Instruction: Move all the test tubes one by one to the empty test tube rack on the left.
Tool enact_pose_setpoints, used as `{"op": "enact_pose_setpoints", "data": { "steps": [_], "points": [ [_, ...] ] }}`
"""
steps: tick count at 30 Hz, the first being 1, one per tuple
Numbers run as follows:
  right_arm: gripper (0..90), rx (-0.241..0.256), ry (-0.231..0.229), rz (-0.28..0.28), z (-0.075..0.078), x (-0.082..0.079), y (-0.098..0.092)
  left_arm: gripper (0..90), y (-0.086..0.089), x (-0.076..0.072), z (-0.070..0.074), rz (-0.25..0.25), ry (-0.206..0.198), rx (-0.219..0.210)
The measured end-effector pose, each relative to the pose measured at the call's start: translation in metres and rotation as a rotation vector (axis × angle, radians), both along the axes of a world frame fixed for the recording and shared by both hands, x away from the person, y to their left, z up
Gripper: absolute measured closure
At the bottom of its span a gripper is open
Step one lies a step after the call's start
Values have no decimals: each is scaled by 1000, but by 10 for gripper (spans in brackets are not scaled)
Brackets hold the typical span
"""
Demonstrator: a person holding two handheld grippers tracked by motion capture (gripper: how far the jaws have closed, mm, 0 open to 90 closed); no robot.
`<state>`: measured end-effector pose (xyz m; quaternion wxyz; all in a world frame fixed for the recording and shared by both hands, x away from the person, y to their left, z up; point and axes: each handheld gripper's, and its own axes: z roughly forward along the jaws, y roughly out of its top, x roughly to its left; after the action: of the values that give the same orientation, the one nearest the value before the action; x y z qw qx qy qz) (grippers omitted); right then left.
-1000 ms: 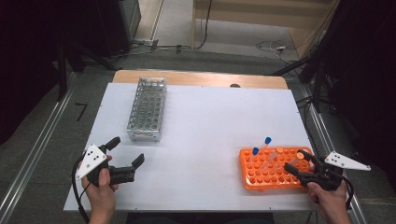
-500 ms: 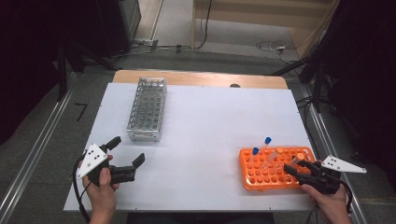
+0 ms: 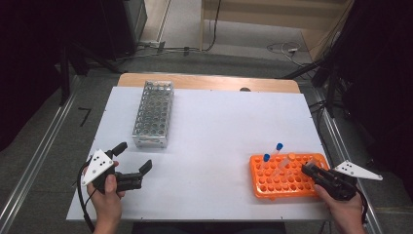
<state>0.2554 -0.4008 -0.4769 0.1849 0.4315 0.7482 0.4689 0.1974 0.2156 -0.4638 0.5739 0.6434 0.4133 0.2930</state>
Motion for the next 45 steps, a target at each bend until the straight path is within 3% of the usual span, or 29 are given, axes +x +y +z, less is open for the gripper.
{"op": "enact_pose_setpoints", "data": {
  "steps": [8,13,23,26,38,45],
  "points": [
    [727,16,-16,-8,19,-1,-1,0,-6,-1,6,-24,-5,27],
    [727,44,-38,8,37,-2,1,0,-9,1,12,-53,3,3],
    [728,86,-83,68,71,-5,19,0,-23,6,28,-97,8,8],
    [728,102,-97,100,83,-4,31,0,-28,9,31,-132,12,5],
    [728,112,-114,193,95,4,72,0,-43,14,37,-175,23,23],
    [728,110,-96,255,92,5,96,17,-59,17,43,-186,30,31]
  ]
}}
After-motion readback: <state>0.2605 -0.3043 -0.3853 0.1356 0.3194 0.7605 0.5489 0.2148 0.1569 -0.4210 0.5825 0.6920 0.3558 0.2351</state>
